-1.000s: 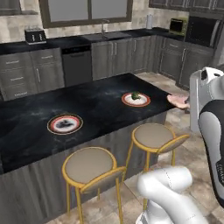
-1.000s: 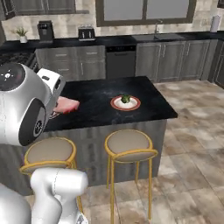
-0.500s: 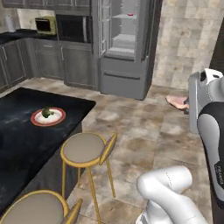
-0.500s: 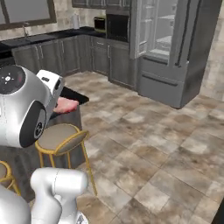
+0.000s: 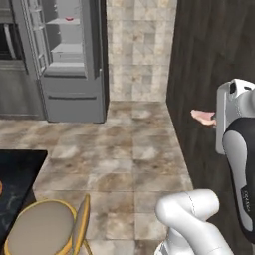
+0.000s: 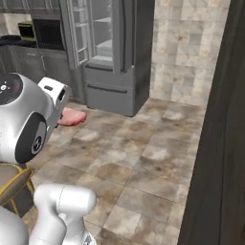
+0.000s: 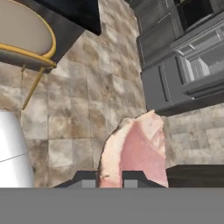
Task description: Transport the steak and broccoli to the fridge. Place the steak on the rack containing meat and place the broccoli on the rack containing the vegetable, ensuring meats and vegetables are on different racks.
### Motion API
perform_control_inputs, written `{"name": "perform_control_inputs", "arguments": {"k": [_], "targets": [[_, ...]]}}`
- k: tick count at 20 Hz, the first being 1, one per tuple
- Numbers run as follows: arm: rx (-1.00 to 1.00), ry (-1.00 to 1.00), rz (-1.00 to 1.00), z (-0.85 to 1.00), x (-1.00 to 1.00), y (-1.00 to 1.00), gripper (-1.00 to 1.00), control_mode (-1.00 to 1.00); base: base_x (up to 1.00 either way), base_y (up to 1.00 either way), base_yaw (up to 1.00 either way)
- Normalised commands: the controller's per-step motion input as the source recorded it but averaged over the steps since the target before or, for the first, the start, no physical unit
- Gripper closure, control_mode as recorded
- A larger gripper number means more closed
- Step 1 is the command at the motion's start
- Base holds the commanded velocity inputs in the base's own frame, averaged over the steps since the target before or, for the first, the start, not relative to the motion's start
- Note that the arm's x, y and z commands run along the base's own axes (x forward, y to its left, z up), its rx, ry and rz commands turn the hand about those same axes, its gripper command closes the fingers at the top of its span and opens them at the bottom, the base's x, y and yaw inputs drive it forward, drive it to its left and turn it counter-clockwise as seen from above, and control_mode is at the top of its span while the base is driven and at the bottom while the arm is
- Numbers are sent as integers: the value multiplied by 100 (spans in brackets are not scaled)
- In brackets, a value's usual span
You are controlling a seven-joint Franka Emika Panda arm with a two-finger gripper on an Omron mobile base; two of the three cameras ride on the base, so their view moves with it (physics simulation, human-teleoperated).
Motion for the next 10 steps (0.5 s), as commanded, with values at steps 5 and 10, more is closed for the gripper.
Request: {"name": "perform_control_inputs", "arguments": {"k": [5, 10], "targets": [[0, 0, 0, 0, 0, 0, 100, 100, 100, -8, -29], [0, 0, 0, 0, 0, 0, 100, 100, 100, 3, -12]]}}
